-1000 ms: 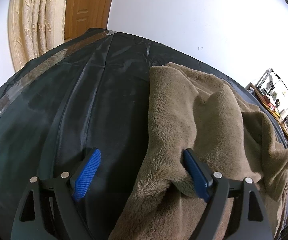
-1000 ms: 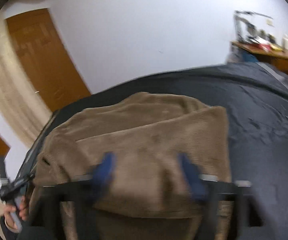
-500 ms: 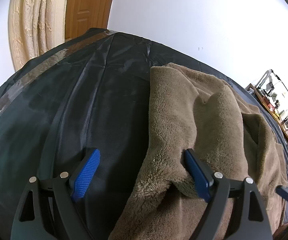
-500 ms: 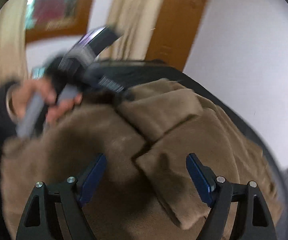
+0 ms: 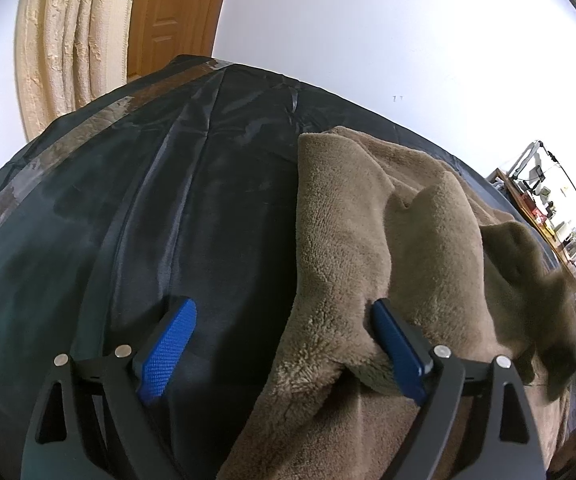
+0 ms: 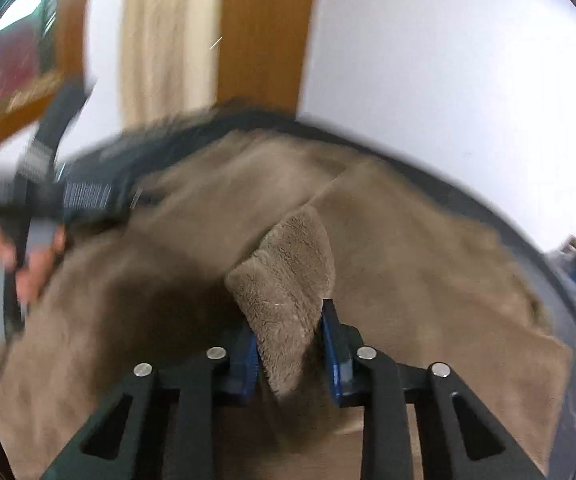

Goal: Fold clothes

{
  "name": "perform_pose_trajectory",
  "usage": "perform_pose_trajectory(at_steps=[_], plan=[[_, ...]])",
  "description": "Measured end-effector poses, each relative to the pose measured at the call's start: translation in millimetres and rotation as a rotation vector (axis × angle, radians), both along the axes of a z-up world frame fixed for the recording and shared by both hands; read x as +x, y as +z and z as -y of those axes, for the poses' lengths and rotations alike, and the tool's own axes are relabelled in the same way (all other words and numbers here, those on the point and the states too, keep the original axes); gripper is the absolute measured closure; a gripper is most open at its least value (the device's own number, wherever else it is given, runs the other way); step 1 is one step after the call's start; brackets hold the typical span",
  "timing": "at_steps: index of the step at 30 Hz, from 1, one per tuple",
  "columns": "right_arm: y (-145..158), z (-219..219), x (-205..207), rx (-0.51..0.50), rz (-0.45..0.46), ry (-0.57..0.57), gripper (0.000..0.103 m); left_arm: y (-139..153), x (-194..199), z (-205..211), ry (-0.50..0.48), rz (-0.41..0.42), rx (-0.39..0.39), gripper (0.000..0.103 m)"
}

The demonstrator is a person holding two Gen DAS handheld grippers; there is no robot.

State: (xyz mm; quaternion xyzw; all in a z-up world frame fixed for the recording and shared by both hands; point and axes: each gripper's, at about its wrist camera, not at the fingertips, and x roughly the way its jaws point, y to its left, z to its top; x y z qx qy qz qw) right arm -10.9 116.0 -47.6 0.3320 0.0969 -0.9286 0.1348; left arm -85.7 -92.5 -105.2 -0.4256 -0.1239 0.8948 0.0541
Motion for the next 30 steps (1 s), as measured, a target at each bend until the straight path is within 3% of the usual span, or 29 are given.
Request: perform_pose_trajectory(at_steps=[3, 6, 9, 12, 15, 16, 20, 23, 26, 30], plan=[[38, -51, 2, -0.138, -0.083, -0.148, 0.075, 0, 0, 0, 0.000, 0.001, -0.003, 0.012], [54, -109, 6, -0.209, -0.104, -0.314, 0.075, -1, 0, 0, 0.000, 0.001, -0.006, 0.011], [39, -149, 7, -0.211, -0.063, -0.462, 0.075, -1, -2, -1, -0.001, 0.004, -0.012, 0.008], [10, -168, 1, -0.132, 0.020, -0.569, 0.074, -2, -2, -2, 0.008, 0.006, -0.027, 0.008], [-15, -175, -2, -0.127, 0.109, -0.576, 0.057, -2, -2, -1, 0.012, 0.004, -0.021, 0.008], [-14, -175, 3, -0.121, 0.094, -0.573, 0.049, -2, -2, 0, 0.014, 0.004, -0.018, 0.008], [5, -157, 16, -0.099, -0.065, -0.520, 0.040, -2, -3, 3, 0.021, -0.001, 0.003, 0.008], [11, -131, 21, -0.106, -0.132, -0.359, 0.034, 0, -3, 9, 0.046, 0.005, 0.029, 0.008], [-8, -107, 8, -0.055, -0.014, -0.227, 0.034, 4, -4, 12, 0.069, 0.027, 0.031, 0.008], [-25, -112, -11, -0.070, 0.133, -0.198, 0.032, 29, -13, 5, 0.045, 0.021, -0.008, 0.008]])
